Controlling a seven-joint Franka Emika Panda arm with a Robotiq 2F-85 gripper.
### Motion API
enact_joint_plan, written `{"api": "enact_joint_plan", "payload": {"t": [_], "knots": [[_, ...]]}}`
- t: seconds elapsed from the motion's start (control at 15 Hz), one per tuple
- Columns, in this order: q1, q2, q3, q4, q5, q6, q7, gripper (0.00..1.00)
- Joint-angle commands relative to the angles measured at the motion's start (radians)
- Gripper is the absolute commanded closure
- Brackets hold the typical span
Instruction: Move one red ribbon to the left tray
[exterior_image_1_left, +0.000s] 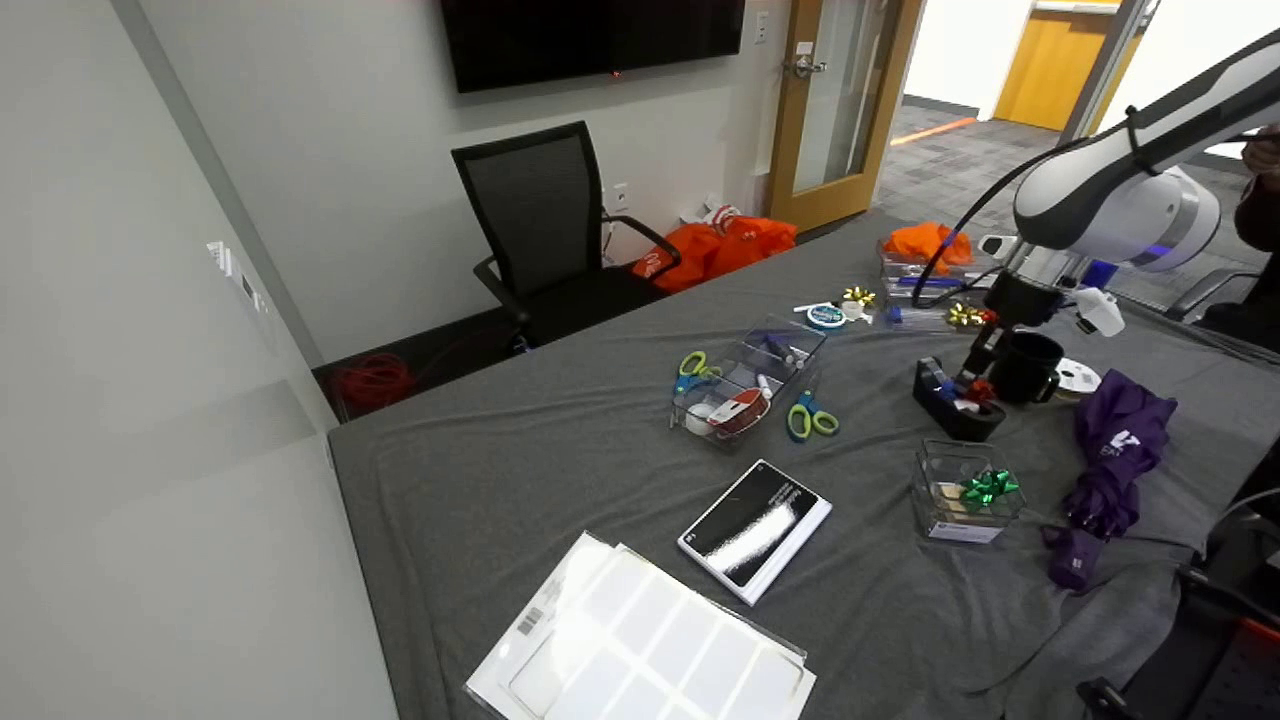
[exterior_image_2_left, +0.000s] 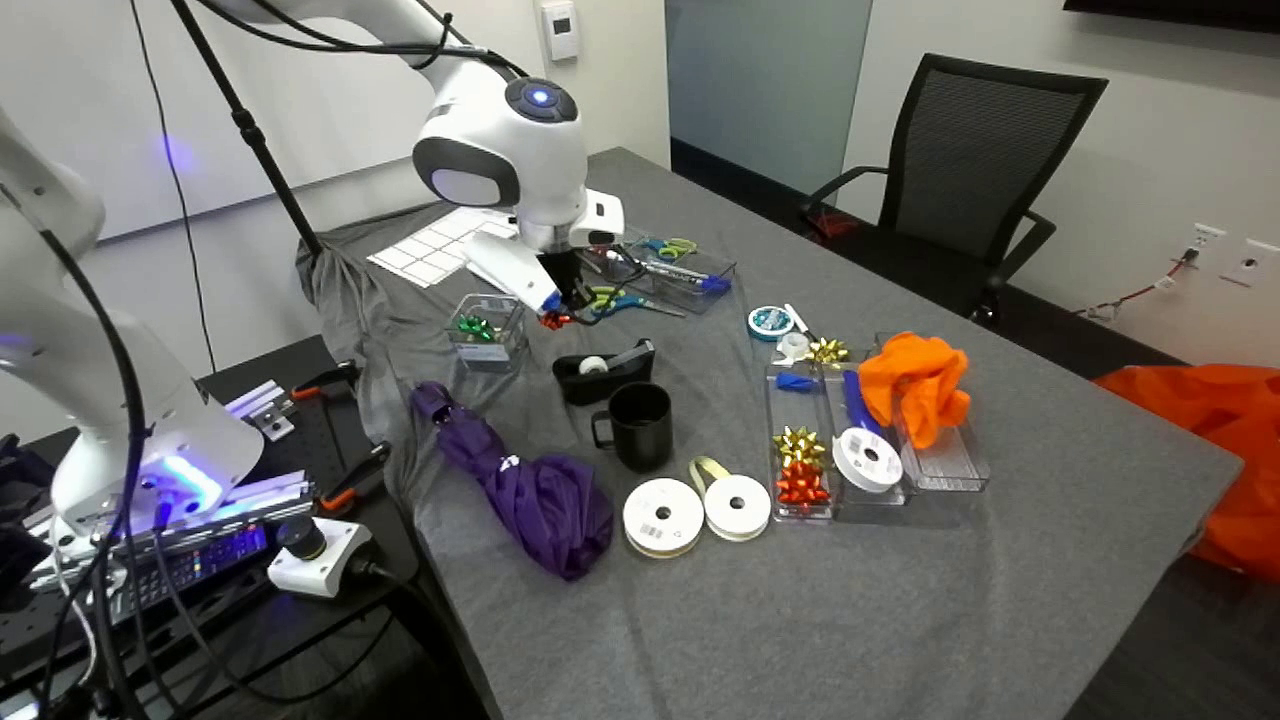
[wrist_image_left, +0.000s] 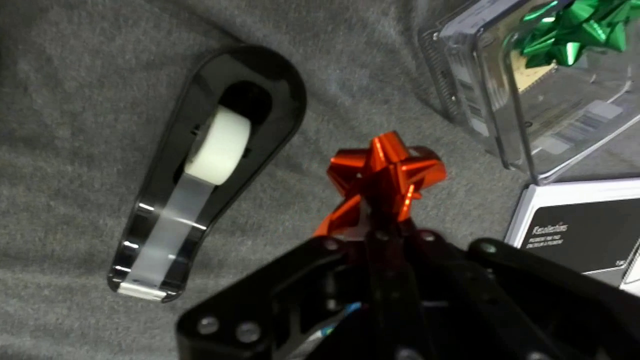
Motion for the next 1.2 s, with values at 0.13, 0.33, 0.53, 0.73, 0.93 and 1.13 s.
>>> {"api": "enact_joint_plan", "payload": {"t": [0.13,0.33,0.53,0.73,0.93,1.13], "knots": [[0.081,-0.157,-0.008,-0.182,0.049,0.025,-0.133,0.99],[0.122,-0.210,-0.017,-0.257,0.086,0.036,-0.223,0.99],[0.163,-0.241,-0.028,-0.310,0.152,0.047,-0.324,0.99],[0.203,-0.241,-0.039,-0.339,0.209,0.072,-0.388,0.99],[0.230,-0.218,-0.044,-0.344,0.241,0.107,-0.395,0.99],[0.244,-0.213,-0.049,-0.354,0.245,0.124,-0.377,0.71]]}}
